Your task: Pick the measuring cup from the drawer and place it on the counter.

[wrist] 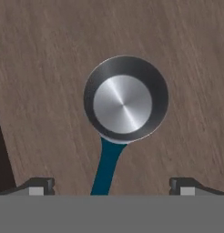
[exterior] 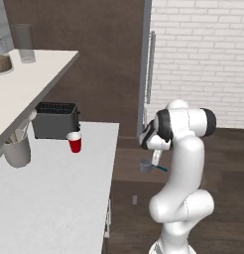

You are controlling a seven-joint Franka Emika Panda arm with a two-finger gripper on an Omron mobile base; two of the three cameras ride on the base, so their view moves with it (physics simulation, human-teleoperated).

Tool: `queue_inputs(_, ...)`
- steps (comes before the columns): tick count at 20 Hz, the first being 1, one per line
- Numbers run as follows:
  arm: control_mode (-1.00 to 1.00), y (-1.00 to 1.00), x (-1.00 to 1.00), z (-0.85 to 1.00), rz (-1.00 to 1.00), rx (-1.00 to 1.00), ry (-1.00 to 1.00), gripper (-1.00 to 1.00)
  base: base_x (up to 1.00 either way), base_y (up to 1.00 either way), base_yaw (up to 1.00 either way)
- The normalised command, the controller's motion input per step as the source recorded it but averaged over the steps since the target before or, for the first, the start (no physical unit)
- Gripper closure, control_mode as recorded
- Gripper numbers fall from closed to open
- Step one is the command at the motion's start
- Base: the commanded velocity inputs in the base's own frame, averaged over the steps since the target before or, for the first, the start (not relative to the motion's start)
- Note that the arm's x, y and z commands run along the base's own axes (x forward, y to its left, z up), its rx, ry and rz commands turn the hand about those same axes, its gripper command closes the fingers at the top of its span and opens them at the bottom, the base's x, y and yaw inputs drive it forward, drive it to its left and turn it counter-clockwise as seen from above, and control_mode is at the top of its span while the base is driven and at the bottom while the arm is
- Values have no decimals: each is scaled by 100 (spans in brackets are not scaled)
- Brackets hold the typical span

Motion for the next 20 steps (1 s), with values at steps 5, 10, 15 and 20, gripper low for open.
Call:
queue_inputs(5, -100, -1, 34, -16, -6, 0, 5, -100, 0, 0, 0)
queue_inputs(10, -100, -5, -16, -25, -1, 0, 13, -100, 0, 0, 0)
queue_inputs(15, -100, 0, -21, -31, 0, 0, 12, -100, 0, 0, 0)
queue_inputs(20, -100, 0, -2, -32, 0, 0, 6, -100, 0, 0, 0)
